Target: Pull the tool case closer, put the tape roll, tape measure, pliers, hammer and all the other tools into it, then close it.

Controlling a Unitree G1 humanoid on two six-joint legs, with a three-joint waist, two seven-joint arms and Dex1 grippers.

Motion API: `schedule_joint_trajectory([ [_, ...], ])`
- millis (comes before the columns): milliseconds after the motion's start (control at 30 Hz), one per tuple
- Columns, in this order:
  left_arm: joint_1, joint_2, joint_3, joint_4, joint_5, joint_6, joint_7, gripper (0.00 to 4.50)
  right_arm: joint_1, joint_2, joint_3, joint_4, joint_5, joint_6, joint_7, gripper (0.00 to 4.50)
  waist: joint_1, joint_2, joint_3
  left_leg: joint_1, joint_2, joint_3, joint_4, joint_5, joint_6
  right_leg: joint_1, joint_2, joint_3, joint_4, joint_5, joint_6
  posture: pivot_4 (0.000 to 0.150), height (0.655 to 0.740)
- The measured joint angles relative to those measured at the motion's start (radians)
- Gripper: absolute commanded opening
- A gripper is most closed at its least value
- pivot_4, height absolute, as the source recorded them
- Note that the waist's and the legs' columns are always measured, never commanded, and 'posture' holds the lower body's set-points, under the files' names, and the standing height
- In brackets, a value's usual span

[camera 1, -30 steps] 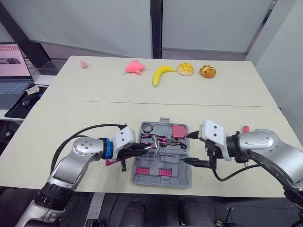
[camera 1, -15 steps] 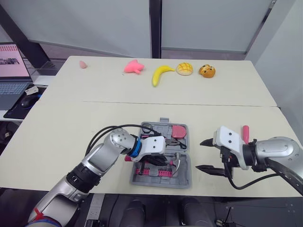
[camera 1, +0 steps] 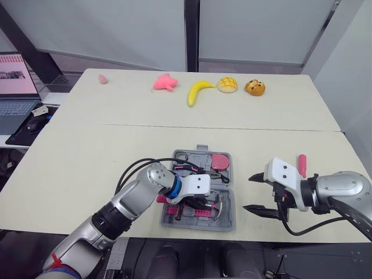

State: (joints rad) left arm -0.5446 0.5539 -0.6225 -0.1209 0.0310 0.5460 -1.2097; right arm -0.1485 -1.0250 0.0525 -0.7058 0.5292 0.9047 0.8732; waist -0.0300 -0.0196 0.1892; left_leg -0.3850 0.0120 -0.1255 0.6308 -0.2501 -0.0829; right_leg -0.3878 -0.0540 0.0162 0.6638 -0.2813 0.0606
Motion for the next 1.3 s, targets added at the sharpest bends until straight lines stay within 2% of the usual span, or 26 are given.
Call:
schedule_joint_trajectory([
  [567, -0.040, -0.089, -0.052, 0.043, 0.076, 0.053, 0.067, 0.07, 0.005, -0.013, 0.000, 0.000, 0.001, -0.001, 0.000, 4.50, 0.000, 0.000, 0.000, 0.000, 0.000, 0.000, 0.002, 0.000, 0.000, 0.001, 0.000, 0.000, 0.000, 0.000, 0.000, 0.150, 0.7369],
  [933, -0.048, -0.097, -0.066, 0.054, 0.096, 0.034, 0.088, 0.07, 0.005, -0.014, 0.000, -0.003, 0.002, 0.000, 0.000, 4.50, 0.001, 0.001, 0.000, 0.001, 0.000, 0.000, 0.005, 0.000, 0.000, 0.004, 0.000, 0.000, 0.001, 0.001, 0.002, 0.150, 0.7369],
  [1067, -0.048, -0.098, -0.067, 0.056, 0.098, 0.037, 0.093, 0.07, 0.005, -0.014, 0.000, -0.015, 0.004, 0.001, -0.001, 4.50, 0.001, 0.001, 0.000, 0.002, 0.000, 0.000, 0.007, 0.000, 0.000, 0.005, 0.000, 0.000, 0.001, -0.001, 0.006, 0.150, 0.7369],
  [1133, -0.048, -0.099, -0.067, 0.055, 0.097, 0.043, 0.094, 0.80, 0.005, -0.014, 0.000, -0.016, 0.005, 0.002, -0.001, 4.50, 0.001, 0.001, -0.001, 0.002, 0.000, 0.000, 0.008, 0.000, 0.000, 0.005, 0.000, 0.000, 0.001, -0.001, 0.006, 0.150, 0.7369],
  [1300, -0.049, -0.095, -0.054, 0.037, 0.091, 0.074, 0.096, 2.16, 0.004, -0.014, -0.002, -0.019, 0.010, 0.006, -0.002, 4.50, 0.001, 0.001, -0.001, 0.001, 0.000, -0.001, 0.008, 0.000, 0.000, 0.005, 0.000, 0.000, 0.001, -0.001, 0.006, 0.150, 0.7369],
])
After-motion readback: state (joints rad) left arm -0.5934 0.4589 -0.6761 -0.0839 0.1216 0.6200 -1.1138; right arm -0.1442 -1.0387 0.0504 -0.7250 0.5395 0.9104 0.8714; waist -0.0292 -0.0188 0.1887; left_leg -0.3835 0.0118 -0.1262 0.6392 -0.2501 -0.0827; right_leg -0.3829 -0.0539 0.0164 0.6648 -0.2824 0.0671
